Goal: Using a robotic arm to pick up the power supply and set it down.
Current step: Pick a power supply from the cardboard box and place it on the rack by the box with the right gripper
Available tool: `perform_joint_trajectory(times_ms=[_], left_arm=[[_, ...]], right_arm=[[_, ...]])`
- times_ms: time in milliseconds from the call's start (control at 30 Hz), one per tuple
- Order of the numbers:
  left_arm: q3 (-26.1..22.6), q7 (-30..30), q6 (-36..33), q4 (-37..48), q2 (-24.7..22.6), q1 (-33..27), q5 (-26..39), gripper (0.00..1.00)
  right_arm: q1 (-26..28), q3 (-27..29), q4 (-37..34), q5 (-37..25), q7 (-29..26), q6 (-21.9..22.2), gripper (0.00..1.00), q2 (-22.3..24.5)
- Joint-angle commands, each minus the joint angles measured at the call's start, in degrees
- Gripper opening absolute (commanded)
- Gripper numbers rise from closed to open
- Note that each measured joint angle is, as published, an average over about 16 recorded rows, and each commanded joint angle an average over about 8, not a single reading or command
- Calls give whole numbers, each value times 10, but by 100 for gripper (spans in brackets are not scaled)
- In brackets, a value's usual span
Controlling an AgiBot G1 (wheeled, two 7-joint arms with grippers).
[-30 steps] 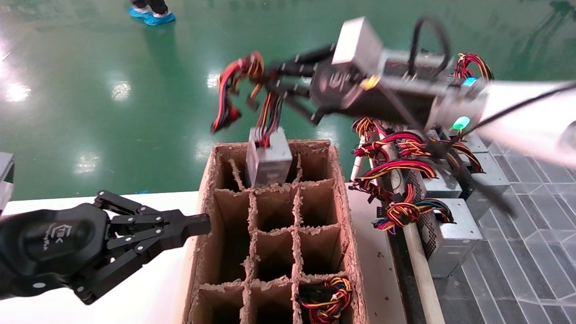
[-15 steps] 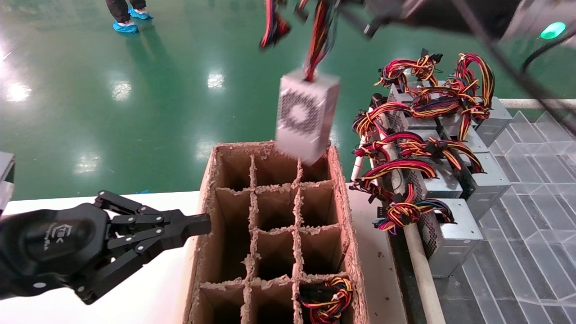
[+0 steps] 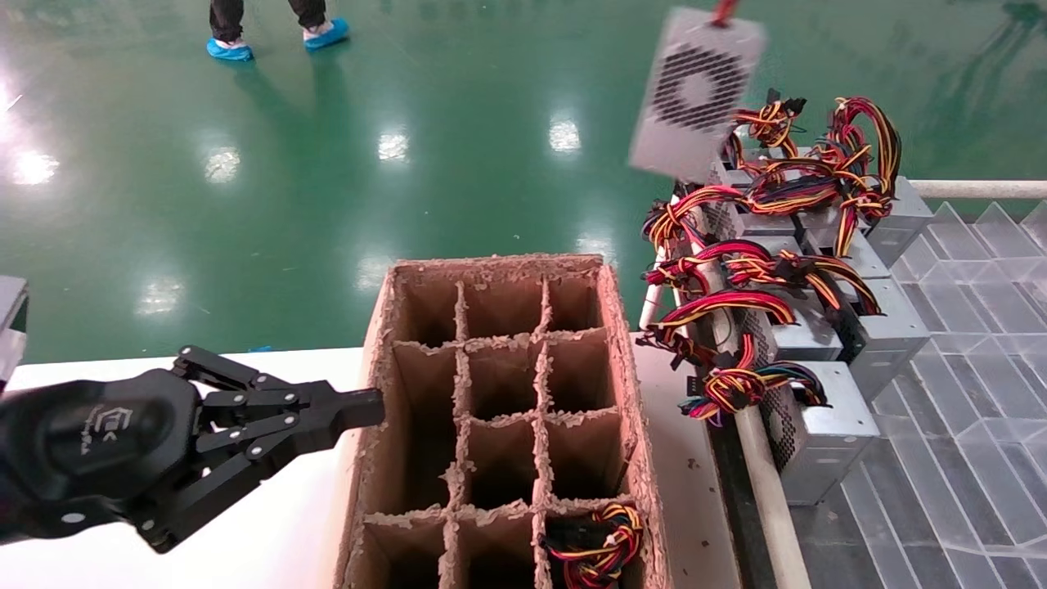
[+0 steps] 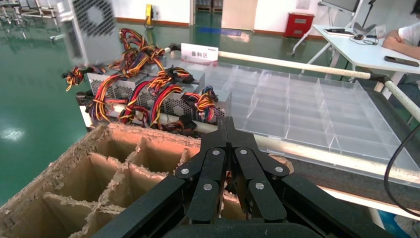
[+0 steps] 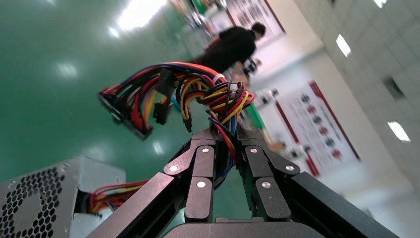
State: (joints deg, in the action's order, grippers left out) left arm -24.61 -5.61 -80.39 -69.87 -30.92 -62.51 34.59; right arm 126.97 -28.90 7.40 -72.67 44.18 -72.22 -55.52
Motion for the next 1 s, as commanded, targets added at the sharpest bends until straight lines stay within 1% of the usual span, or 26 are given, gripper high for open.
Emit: perform_joint_trajectory(times_ms=[33,233,533,767,1000], left_arm=[[0,0,0,0,0,0,0,0],[0,0,0,0,0,0,0,0],[0,0,0,0,0,0,0,0],[0,0,0,0,0,0,0,0],[0,0,0,0,0,0,0,0]], right_arm=[[13,-5,-3,-9,0,14,0,13],[34,-12,-6,-26,-2,41,0,61],[42,-17,-2,-40,-16,81,0,134],[28,-16,9,-40,-38,79,0,192],[-14,-11,17,-31,-60,68,0,234]])
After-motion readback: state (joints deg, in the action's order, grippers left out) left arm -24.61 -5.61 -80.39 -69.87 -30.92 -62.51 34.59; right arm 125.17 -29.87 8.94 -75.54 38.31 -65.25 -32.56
